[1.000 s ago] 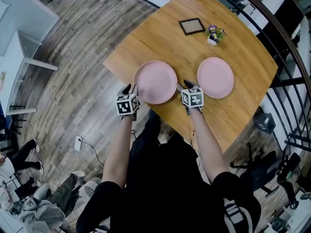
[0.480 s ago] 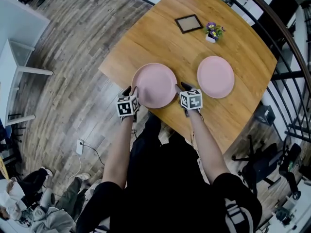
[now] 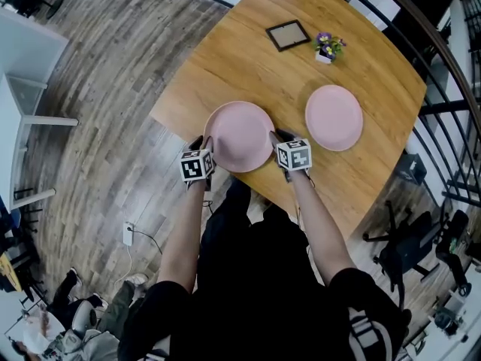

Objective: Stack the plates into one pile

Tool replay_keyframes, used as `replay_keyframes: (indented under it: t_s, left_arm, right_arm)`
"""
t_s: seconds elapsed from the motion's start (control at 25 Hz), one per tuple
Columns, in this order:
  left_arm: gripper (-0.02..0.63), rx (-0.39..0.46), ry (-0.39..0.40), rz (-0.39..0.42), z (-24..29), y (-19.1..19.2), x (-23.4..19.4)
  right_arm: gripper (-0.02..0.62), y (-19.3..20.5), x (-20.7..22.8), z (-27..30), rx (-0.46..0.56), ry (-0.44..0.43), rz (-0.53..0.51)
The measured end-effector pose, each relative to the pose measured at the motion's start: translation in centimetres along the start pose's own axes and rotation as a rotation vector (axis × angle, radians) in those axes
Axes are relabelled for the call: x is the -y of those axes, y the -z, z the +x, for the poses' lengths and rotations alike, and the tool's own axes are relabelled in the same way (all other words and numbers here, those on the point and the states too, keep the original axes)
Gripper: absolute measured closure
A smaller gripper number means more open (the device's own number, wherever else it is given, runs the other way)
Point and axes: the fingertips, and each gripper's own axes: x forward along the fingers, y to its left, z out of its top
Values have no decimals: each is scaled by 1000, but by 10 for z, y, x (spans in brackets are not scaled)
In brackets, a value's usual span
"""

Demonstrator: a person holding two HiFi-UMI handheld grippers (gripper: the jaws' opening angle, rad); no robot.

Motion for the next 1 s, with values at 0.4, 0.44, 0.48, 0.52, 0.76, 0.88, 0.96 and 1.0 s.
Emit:
replay_keyframes:
  t_s: [0.4, 0.44, 0.48, 0.52, 0.76, 0.88, 0.96, 1.0]
  left_arm:
    - [496, -46, 53, 8, 14, 1, -4]
    - [509, -50, 57, 9, 15, 2, -5]
    - [517, -52, 59, 8, 16, 2, -6]
    - [524, -55, 62, 7, 17, 3, -6]
    - [558, -57, 80, 0, 19, 5, -8]
    - [560, -61, 92, -4, 20, 3, -6]
    - [561, -63, 108, -6, 21, 0, -2]
    - [561, -62, 117, -4, 22, -2, 0]
  right_arm:
    - [543, 0, 0, 2, 29, 18, 89]
    - [545, 0, -1, 2, 32, 20, 95]
    - [545, 0, -1, 3, 33, 22, 97]
    - [546, 1, -1, 3, 32, 25, 98]
    - [552, 2, -2, 2, 50, 32, 135]
    - [554, 2, 0, 0, 54, 48, 149]
    - [557, 0, 2, -3, 64, 67, 161]
    - [559, -1, 4, -4, 71, 77, 168]
